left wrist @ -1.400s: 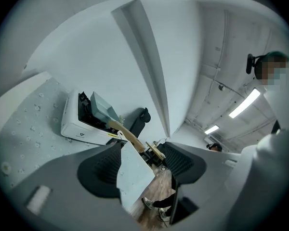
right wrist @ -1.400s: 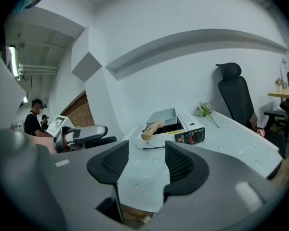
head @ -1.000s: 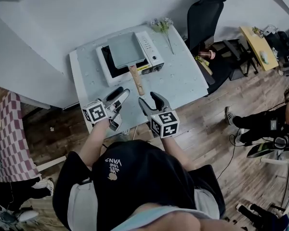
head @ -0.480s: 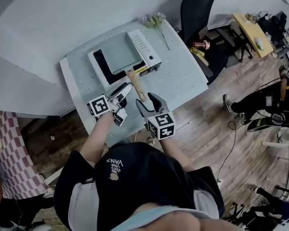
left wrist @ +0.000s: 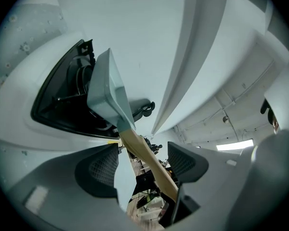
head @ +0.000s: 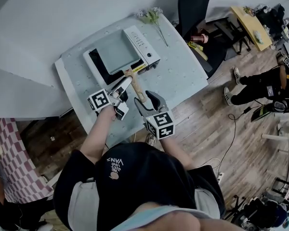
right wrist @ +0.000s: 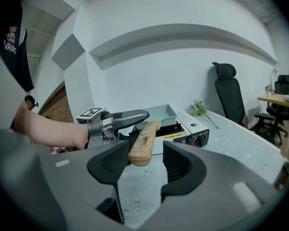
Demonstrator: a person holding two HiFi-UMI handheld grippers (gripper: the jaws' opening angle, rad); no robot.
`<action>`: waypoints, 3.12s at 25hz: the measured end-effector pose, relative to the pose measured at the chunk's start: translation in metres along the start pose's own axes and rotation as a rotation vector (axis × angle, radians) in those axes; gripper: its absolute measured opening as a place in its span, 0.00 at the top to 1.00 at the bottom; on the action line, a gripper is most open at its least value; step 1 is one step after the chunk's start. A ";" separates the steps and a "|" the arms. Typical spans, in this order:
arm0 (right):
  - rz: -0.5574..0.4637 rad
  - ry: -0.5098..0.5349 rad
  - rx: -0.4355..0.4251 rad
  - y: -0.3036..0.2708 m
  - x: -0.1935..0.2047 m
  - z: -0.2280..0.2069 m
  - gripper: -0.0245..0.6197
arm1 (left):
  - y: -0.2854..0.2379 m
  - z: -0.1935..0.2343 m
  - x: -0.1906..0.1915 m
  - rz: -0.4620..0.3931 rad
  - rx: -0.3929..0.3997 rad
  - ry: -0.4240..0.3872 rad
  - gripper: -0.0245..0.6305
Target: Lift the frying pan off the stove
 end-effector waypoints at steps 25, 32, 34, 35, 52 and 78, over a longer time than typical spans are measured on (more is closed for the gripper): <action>0.005 0.025 0.004 0.001 -0.003 -0.002 0.75 | -0.039 0.011 -0.002 -0.003 0.035 0.138 0.51; 0.015 0.029 0.003 0.001 -0.001 -0.003 0.75 | -0.045 0.012 0.002 -0.014 0.006 0.167 0.58; 0.016 0.027 0.001 0.001 -0.002 -0.003 0.75 | -0.045 0.012 0.000 -0.012 0.005 0.174 0.60; 0.013 0.028 0.000 0.001 -0.003 -0.003 0.75 | -0.045 0.012 0.000 -0.009 0.004 0.173 0.61; 0.000 0.077 0.032 0.004 0.001 -0.005 0.76 | -0.046 0.009 0.001 0.028 -0.021 0.098 0.63; -0.030 0.080 -0.020 0.050 0.015 0.001 0.76 | -0.027 -0.022 0.036 -0.008 -0.062 0.041 0.65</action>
Point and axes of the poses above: the fingertips, and each gripper's own axes: y backward along the fingers, z to its left, x out of its underside, the point moved 6 cm from there along y, backward along the fingers, and after that the axes turned 6 degrees about -x, right-handed, at the moved point
